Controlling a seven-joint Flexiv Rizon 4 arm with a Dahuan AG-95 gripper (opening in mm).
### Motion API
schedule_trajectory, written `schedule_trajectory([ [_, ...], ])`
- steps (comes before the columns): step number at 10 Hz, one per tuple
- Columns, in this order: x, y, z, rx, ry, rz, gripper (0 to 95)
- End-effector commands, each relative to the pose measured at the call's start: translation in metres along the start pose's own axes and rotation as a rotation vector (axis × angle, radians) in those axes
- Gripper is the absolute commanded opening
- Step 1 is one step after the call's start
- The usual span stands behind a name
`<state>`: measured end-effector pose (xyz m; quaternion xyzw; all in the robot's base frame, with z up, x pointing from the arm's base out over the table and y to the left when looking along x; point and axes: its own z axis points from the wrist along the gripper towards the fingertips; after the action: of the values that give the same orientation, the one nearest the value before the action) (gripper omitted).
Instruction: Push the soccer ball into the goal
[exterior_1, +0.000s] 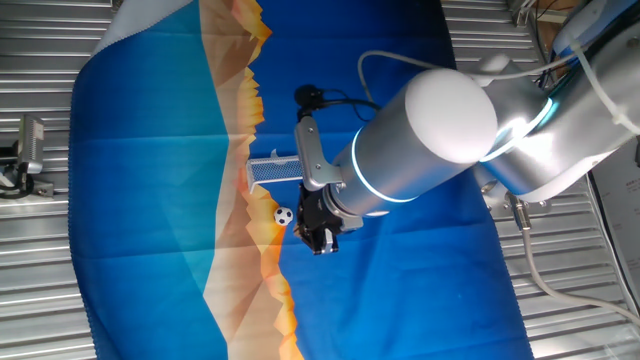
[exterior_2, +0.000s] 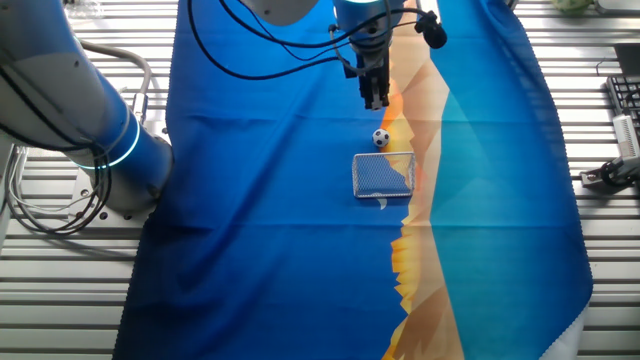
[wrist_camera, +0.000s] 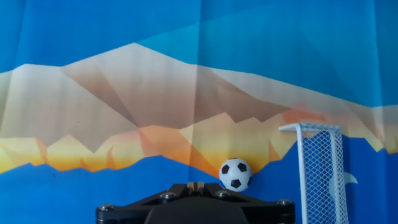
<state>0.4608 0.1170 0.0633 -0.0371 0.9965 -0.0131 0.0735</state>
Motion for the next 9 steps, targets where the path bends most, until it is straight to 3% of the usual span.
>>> schedule_trajectory([
  [1,-0.0004,0.0004,0.0008,-0.001,-0.003,0.01,0.0],
  [4,-0.0004,0.0004,0.0008,-0.007,-0.013,0.012,0.0],
  [7,-0.0004,0.0004,0.0008,-0.005,0.016,0.001,0.0],
  [9,-0.0004,0.0004,0.0008,-0.013,0.051,0.003,0.0],
])
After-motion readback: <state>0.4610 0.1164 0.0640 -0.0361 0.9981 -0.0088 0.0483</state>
